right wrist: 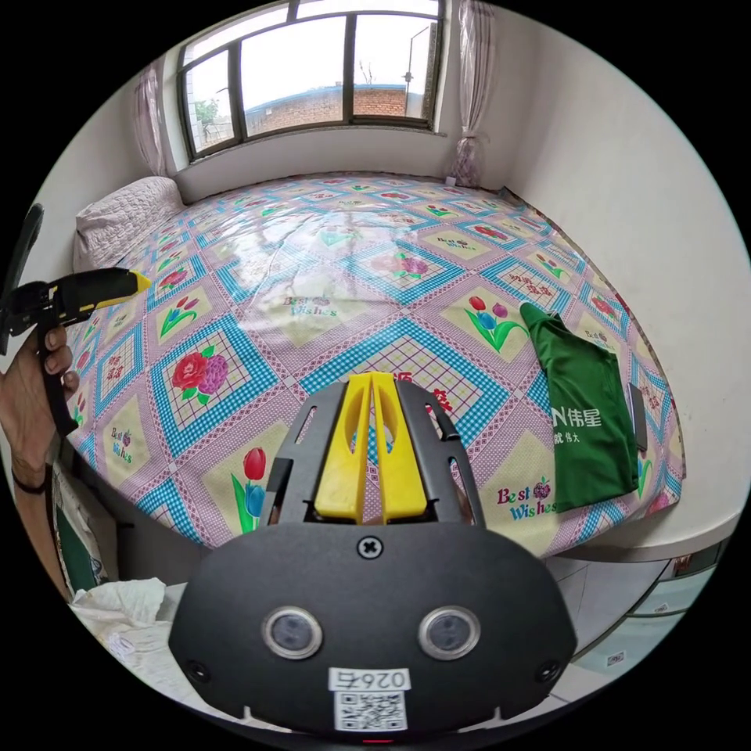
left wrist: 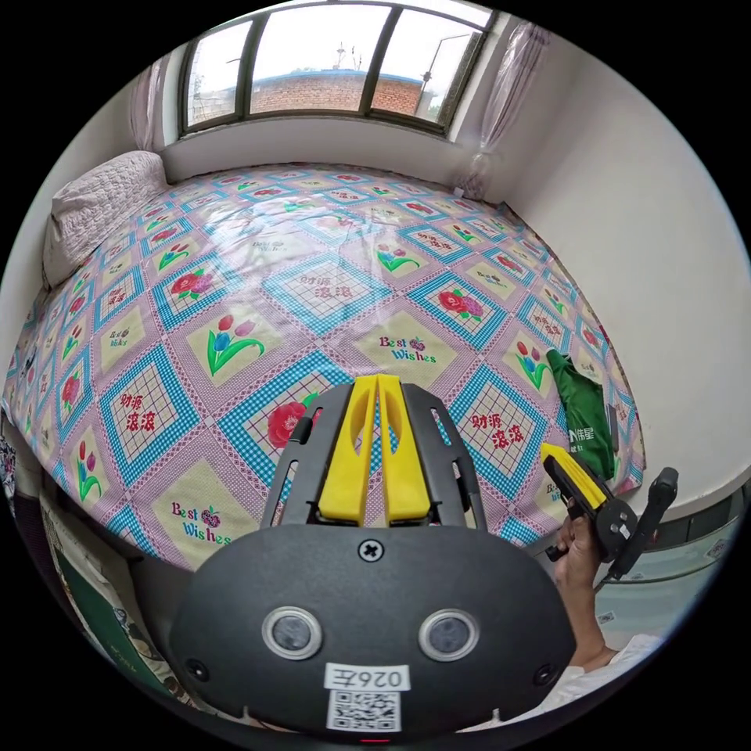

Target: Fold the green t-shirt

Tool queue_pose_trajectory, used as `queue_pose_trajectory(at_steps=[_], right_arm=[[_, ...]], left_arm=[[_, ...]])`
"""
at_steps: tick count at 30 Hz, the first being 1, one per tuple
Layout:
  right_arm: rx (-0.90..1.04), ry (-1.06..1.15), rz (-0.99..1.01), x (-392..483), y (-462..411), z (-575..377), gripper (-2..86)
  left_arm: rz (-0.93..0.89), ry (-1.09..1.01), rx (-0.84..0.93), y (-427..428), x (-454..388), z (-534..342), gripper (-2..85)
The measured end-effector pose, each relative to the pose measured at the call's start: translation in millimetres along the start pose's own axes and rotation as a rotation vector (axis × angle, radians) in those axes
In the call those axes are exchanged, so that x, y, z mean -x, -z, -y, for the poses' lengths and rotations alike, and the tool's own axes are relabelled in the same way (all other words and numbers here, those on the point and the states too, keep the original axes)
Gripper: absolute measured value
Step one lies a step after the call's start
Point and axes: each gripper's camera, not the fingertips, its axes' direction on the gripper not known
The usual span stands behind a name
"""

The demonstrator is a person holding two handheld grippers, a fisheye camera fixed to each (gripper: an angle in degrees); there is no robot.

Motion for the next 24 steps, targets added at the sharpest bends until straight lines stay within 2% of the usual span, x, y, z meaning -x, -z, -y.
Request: queue_pose_trajectory(at_steps=[4, 7, 11, 19, 24], right_arm=[[0.001, -0.001, -0.003, 0.6, 0.5, -0.4, -1.0], [-0.002, -0.004, -0.002, 0.7, 1.8, -0.2, -1.0], [-0.007, -0.005, -0.001, 2.1, 4.0, 1.0, -1.1], [-0.012, 0.002, 0.003, 10.0, 6.5, 3.6, -1.1], [-0.022, 0.01, 0.007, 16.5, 9.7, 5.8, -1.1]], left_arm=[[0.009, -0.027, -0.022, 1.1, -6.3, -3.8, -0.7], [-0.05, -0.002, -0.011, -2.5, -4.2, -3.9, -0.7], [0.029, 0.059, -0.022, -6.0, -0.8, -5.1, -0.9], [0.079, -0.048, -0.078, 6.9, -21.9, -7.8, -1.0], [0.047, -0.115, -0.143, 18.8, -40.6, -11.0, -1.0]])
